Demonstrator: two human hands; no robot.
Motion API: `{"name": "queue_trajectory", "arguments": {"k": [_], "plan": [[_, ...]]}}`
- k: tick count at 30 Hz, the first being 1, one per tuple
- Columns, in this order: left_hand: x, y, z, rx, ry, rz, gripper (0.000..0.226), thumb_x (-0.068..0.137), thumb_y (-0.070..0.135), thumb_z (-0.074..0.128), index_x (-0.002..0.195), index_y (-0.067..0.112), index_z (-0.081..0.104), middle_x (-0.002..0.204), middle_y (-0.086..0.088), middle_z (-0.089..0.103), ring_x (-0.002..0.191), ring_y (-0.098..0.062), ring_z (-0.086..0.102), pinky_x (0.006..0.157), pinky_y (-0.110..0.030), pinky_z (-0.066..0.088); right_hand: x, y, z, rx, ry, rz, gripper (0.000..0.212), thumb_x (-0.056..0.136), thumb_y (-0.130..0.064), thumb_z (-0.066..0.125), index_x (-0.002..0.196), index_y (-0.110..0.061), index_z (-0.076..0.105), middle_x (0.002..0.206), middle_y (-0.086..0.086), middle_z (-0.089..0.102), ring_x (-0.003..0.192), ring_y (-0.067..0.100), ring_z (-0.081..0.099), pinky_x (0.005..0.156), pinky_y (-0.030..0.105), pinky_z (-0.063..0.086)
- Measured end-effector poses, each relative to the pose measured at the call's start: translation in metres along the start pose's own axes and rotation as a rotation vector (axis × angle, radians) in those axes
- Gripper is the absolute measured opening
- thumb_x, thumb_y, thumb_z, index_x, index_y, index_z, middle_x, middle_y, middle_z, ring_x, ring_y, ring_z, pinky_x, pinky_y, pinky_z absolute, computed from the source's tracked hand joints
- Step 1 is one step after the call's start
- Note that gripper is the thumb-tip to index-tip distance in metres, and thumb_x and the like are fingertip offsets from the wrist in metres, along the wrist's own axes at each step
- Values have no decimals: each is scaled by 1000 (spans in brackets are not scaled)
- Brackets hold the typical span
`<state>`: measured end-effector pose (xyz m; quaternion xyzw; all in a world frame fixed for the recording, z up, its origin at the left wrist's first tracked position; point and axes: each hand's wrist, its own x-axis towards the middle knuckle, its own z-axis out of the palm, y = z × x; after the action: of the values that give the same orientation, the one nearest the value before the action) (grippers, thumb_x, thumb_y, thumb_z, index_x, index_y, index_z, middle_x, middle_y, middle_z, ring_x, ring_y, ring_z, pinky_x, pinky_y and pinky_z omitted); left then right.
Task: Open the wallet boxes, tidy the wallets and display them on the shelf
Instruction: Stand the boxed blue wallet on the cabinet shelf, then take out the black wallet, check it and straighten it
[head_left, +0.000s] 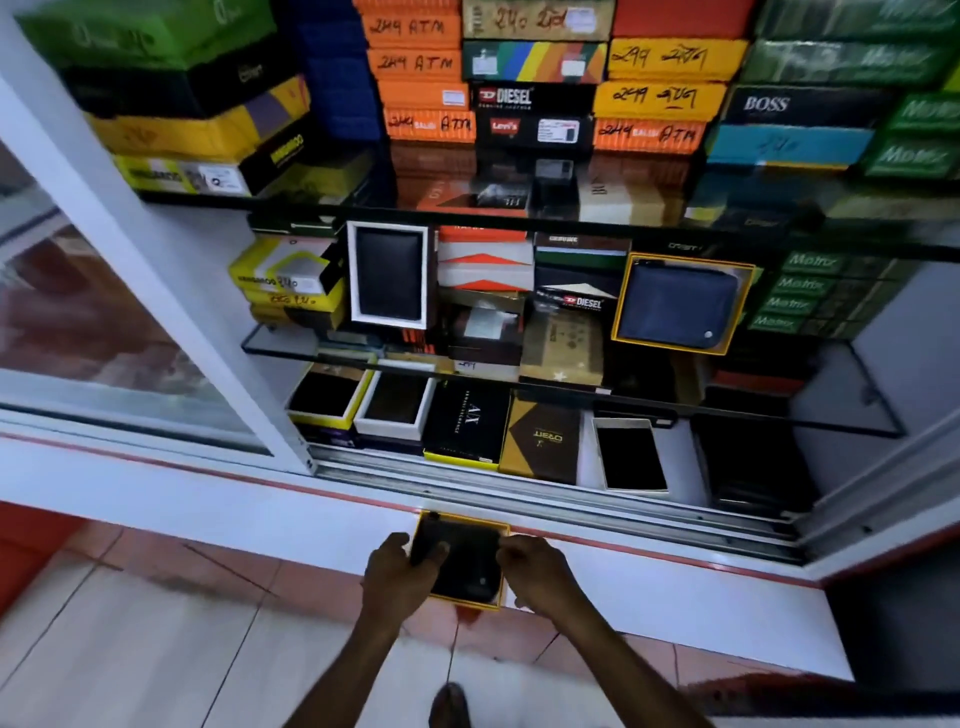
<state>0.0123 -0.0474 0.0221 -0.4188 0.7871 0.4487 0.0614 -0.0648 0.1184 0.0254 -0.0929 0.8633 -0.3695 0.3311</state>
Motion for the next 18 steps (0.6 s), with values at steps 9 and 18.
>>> {"name": "queue_trajectory", "arguments": {"k": [9, 18], "plan": [[1, 1, 18, -70, -72, 6, 47, 88, 45, 64, 113, 4, 65, 95, 2, 53, 94, -17, 55, 80, -27, 38, 14, 11, 7, 233, 73, 216, 21, 91, -27, 58, 96, -10, 70, 97, 10, 71, 97, 26, 68, 84, 35, 57], [3, 5, 28, -176, -141, -53, 49, 86, 46, 65, 114, 6, 66, 119, -13, 65, 110, -30, 61, 95, -46, 56, 14, 16, 5, 362, 294, 278, 24, 74, -31, 80, 91, -17, 70, 92, -1, 69, 96, 21, 66, 76, 26, 47]]}}
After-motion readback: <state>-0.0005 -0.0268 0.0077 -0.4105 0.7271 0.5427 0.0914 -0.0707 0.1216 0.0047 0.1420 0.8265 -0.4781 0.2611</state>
